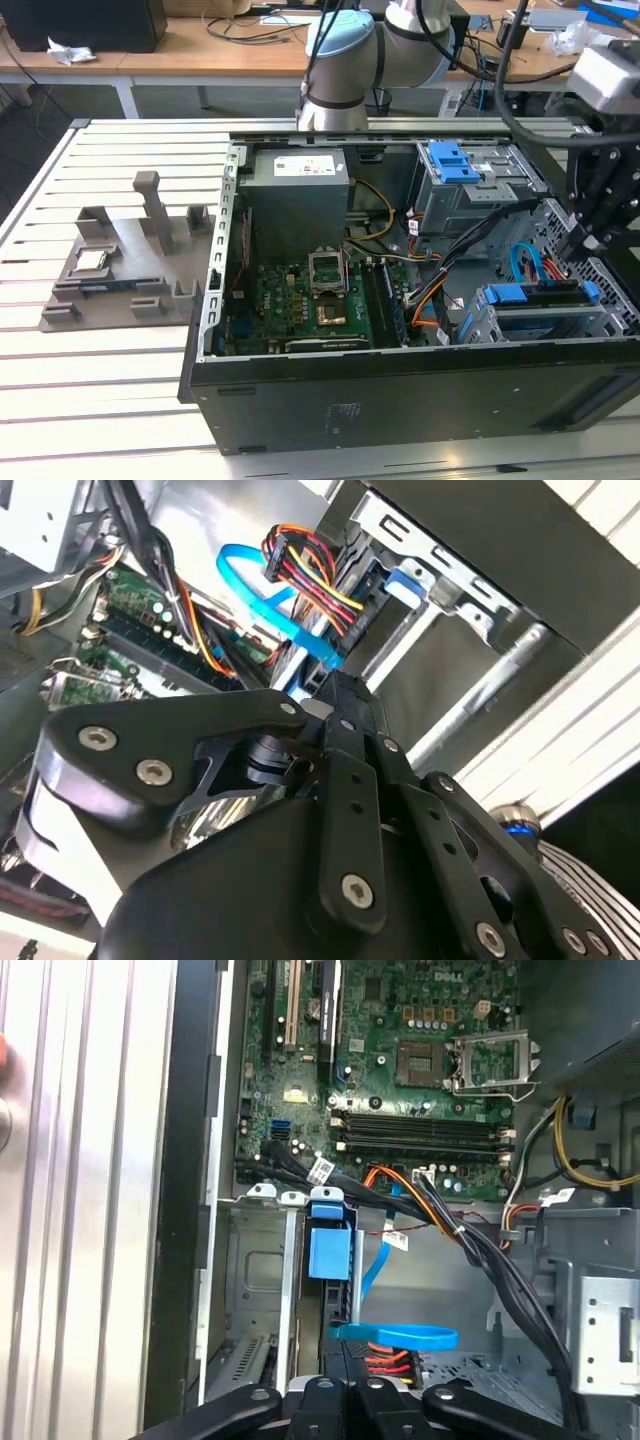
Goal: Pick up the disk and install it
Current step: 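Insert the second disk wire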
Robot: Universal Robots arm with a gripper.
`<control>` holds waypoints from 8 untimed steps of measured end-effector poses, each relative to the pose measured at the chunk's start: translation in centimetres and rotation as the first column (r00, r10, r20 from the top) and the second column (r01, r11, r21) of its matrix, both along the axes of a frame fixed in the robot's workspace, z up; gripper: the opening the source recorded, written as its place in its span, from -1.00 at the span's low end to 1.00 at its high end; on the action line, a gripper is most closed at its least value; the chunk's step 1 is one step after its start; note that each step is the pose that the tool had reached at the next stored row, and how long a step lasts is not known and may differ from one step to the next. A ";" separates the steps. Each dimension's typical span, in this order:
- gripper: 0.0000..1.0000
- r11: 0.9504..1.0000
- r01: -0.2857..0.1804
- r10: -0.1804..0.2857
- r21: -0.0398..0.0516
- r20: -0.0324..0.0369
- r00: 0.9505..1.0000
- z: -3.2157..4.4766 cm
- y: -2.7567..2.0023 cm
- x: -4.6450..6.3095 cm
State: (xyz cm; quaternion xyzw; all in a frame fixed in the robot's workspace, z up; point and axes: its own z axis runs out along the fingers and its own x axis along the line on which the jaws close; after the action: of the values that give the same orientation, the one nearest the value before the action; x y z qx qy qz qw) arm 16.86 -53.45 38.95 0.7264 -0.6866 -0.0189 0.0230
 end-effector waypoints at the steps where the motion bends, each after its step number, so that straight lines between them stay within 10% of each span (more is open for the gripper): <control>1: -0.79 1.000 0.000 0.000 0.000 0.000 1.000 0.49 0.00 0.0; 8: -0.79 1.000 0.000 0.000 0.000 0.000 1.000 1.13 0.00 0.0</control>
State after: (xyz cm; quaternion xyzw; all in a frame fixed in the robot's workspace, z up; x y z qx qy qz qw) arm 16.86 -53.44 40.07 0.7264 -0.6866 -0.0190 0.0229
